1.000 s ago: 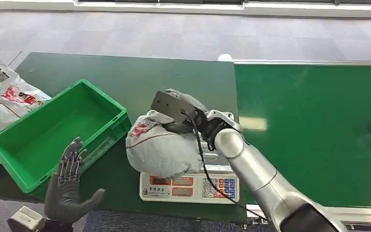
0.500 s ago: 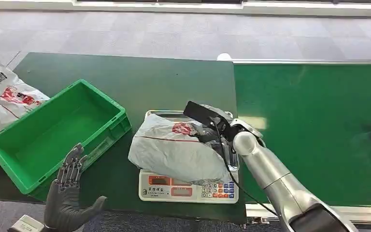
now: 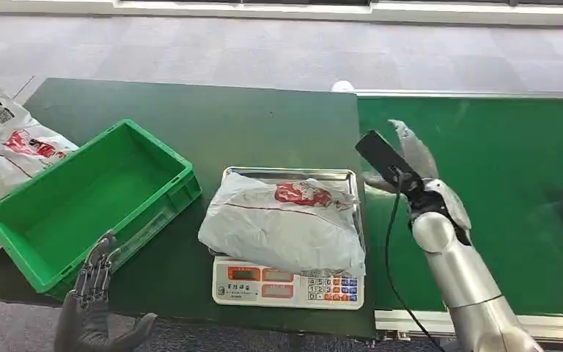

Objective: Moved the parcel from conveyor to table for the left to box.

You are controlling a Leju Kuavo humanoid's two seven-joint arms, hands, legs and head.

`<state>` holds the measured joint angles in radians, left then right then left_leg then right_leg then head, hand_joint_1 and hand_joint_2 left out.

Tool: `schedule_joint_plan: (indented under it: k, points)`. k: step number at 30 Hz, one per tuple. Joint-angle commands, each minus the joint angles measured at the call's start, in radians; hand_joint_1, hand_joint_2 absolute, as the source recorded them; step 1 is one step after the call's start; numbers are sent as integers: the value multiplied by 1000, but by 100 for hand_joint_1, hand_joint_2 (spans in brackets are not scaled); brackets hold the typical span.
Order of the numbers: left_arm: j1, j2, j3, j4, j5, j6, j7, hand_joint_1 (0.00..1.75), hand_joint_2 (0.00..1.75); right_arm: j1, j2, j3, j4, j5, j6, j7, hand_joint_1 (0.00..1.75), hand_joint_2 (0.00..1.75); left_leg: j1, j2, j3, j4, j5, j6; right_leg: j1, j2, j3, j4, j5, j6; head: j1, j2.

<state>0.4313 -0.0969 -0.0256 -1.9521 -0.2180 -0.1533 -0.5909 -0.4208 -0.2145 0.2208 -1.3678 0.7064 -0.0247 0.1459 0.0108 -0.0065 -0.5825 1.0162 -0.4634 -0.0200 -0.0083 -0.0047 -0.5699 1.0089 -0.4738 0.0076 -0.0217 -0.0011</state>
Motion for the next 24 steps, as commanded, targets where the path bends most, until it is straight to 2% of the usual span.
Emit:
schedule_joint_plan:
  k: [1, 2, 4, 6, 10, 12, 13, 15, 16, 18, 20, 22, 24]
  points:
    - [-23, 32, -60, -33, -53, 76, 48, 0, 175, 179, -67, -154, -248, -40, -108, -84, 0, 175, 0, -4, 0, -1, 0, 1, 0, -4, 2, -1, -1, 0, 0, 0]
    - [-28, 46, -69, -32, -94, 101, 59, 0, 175, 186, -53, -164, -262, -59, -168, -140, 0, 175, 0, -1, 0, -1, 0, 0, 0, -1, 1, 0, 0, 0, 0, 0]
    - [-70, 80, -133, -41, -179, 159, 81, 0, 175, 265, -49, -180, -322, -105, -253, -237, 0, 175, -1, 1, 0, -2, 0, 1, 0, 0, 1, -1, 0, 0, 0, 0]
    - [-143, 123, -218, -21, -340, 249, 161, 0, 175, 350, -39, -190, -388, -146, -337, -329, 0, 175, 0, -5, 0, -3, 2, 1, 0, -6, 1, -2, 0, -1, 0, 0]
    - [-167, 134, -238, -5, -372, 259, 182, 0, 175, 365, -39, -188, -399, -154, -347, -345, 0, 175, 0, -6, -1, -3, 2, 1, 0, -7, 1, -2, 0, -1, 0, 0]
    - [-218, 154, -280, 34, -450, 287, 231, 0, 175, 390, -30, -188, -412, -181, -371, -380, 0, 175, 0, -7, -1, -3, 2, 1, 0, -8, 1, -2, -1, 0, 0, 0]
    - [-508, 198, -463, 257, -664, 342, 402, 0, 175, 460, 21, -161, -435, -394, -325, -522, 0, 175, -1, -9, 1, -4, 4, 1, -1, -11, 3, -3, 0, 0, 0, 0]
    - [-611, 173, -511, 337, -705, 312, 466, 0, 175, 493, 95, -164, -483, -453, -440, -668, 0, 175, -1, -10, 1, -7, 6, 2, 0, -11, 4, -6, 2, -1, 0, 0]
    - [-684, 147, -543, 401, -752, 299, 515, 0, 175, 521, 131, -147, -530, -500, -538, -743, 0, 175, 0, -9, 0, -4, 5, 1, 0, -10, 4, -3, 1, 0, 0, 0]
    - [-774, 111, -583, 502, -804, 260, 569, 0, 175, 588, 141, -105, -592, -482, -646, -794, 0, 175, 0, -10, -1, -4, 6, 2, -1, -12, 3, -2, 1, 0, 0, 0]
    - [-855, 74, -624, 622, -848, 232, 617, 0, 175, 680, 176, -105, -651, -524, -673, -844, 0, 175, 0, -10, 0, -2, 5, 2, -1, -12, 4, -1, 0, 1, 0, 0]
    - [-916, 21, -645, 740, -871, 209, 647, 0, 175, 725, 162, -77, -682, -530, -673, -844, 0, 175, 0, -15, 0, -4, 7, 3, 0, -17, 6, -4, 1, 0, 0, 0]
    - [-955, -28, -655, 839, -873, 191, 660, 0, 175, 726, 154, -50, -674, -567, -673, -844, 0, 175, 0, -8, 0, -1, 4, 3, -1, -10, 4, -1, 0, 1, 0, 0]
